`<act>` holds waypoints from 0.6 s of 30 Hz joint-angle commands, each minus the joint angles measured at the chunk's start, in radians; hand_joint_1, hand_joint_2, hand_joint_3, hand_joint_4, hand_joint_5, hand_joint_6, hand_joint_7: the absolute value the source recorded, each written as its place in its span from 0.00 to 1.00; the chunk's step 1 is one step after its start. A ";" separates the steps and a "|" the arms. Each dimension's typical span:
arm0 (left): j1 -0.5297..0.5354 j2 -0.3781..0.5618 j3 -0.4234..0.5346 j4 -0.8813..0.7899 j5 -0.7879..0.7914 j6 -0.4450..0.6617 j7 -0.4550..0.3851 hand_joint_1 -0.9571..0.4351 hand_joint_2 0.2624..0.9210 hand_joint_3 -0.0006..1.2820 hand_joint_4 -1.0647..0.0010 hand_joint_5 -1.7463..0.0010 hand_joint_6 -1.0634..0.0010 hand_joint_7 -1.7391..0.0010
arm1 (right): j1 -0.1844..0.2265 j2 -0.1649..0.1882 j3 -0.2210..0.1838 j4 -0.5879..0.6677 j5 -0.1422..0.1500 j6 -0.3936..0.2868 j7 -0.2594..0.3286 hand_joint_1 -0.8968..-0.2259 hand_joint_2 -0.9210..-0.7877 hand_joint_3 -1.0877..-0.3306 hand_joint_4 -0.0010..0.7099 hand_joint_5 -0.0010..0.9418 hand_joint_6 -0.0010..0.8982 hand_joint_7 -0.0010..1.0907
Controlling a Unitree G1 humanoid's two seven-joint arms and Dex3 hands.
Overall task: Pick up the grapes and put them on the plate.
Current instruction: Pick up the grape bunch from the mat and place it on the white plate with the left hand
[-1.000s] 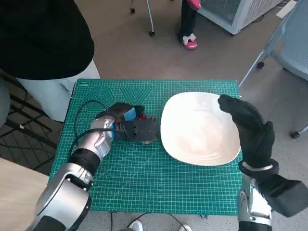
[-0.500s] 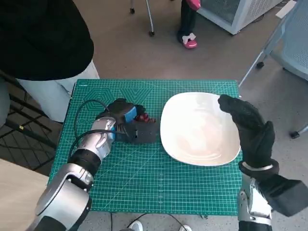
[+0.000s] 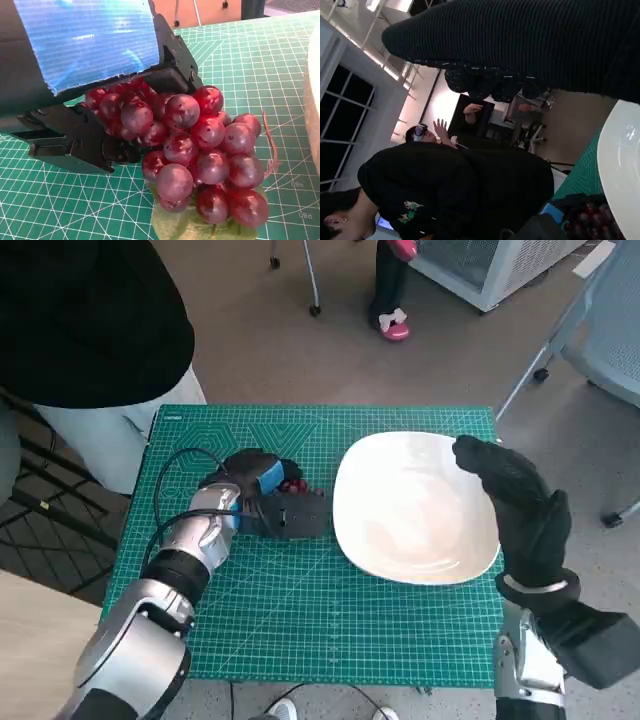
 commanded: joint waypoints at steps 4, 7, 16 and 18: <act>0.004 -0.009 -0.006 0.024 0.004 0.011 -0.010 0.94 1.00 0.20 0.55 0.17 0.18 0.93 | 0.003 -0.009 -0.003 0.015 0.000 0.019 0.007 0.40 0.00 0.37 0.53 0.00 0.14 0.16; 0.003 -0.008 -0.005 0.022 0.003 0.011 -0.010 0.94 1.00 0.20 0.55 0.17 0.18 0.93 | 0.004 -0.008 -0.003 0.015 0.000 0.019 0.007 0.40 0.00 0.37 0.53 0.00 0.14 0.16; -0.004 0.011 0.007 -0.021 -0.010 0.000 -0.024 0.94 1.00 0.20 0.55 0.18 0.17 0.93 | 0.003 -0.008 -0.005 0.014 0.001 0.021 0.006 0.40 0.00 0.37 0.53 0.00 0.14 0.17; -0.006 0.018 0.013 -0.039 -0.015 -0.003 -0.030 0.94 1.00 0.20 0.55 0.18 0.17 0.92 | 0.003 -0.007 -0.005 0.014 0.002 0.022 0.006 0.40 0.00 0.37 0.53 0.00 0.14 0.17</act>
